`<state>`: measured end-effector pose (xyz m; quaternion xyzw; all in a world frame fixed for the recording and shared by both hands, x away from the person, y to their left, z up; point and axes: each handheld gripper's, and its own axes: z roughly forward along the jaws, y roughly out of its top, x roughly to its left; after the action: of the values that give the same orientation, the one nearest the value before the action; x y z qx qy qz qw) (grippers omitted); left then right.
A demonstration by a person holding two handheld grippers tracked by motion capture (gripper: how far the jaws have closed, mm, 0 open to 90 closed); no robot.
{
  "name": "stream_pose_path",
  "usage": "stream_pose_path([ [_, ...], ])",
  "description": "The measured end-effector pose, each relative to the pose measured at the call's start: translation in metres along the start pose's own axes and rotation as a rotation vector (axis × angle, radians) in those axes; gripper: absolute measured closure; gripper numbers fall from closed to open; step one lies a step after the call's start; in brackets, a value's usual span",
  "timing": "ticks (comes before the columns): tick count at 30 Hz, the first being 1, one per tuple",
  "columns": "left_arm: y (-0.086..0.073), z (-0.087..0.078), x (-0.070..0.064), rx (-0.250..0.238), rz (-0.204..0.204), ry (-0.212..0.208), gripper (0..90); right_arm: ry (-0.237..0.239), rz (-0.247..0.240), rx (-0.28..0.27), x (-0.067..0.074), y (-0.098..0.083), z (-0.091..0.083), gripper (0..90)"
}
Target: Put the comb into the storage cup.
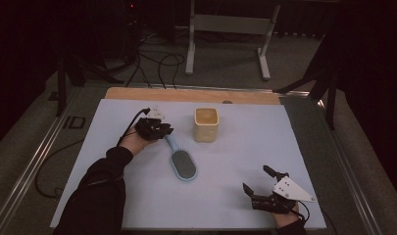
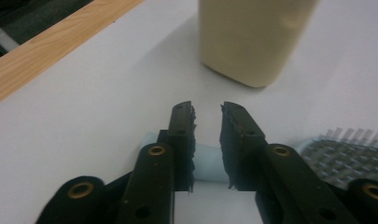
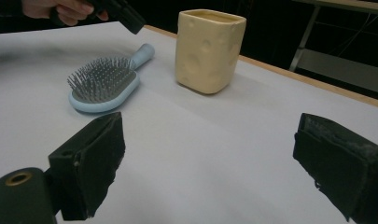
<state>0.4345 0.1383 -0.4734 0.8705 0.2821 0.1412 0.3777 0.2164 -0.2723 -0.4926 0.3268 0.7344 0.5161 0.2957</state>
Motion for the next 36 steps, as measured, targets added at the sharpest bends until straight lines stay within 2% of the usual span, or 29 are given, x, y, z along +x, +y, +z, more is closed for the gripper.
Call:
stream_pose_path([
  [7, 0.002, 0.016, 0.009, 0.034, -0.014, 0.019, 89.5, 0.007, 0.001, 0.0, 0.001, 0.0, 0.001, 9.1],
  [16, 0.005, 0.034, 0.012, 0.075, -0.006, 0.016, 90.0, 0.012, 0.004, 0.003, 0.0, -0.001, 0.001, 9.1],
  [25, 0.006, 0.047, 0.016, 0.131, 0.009, 0.041, 90.0, 0.013, 0.013, 0.002, 0.0, -0.002, 0.002, 9.1],
  [36, 0.0, 0.044, 0.017, 0.186, 0.026, 0.036, 90.0, 0.013, 0.014, 0.0, 0.0, -0.001, 0.001, 9.1],
])
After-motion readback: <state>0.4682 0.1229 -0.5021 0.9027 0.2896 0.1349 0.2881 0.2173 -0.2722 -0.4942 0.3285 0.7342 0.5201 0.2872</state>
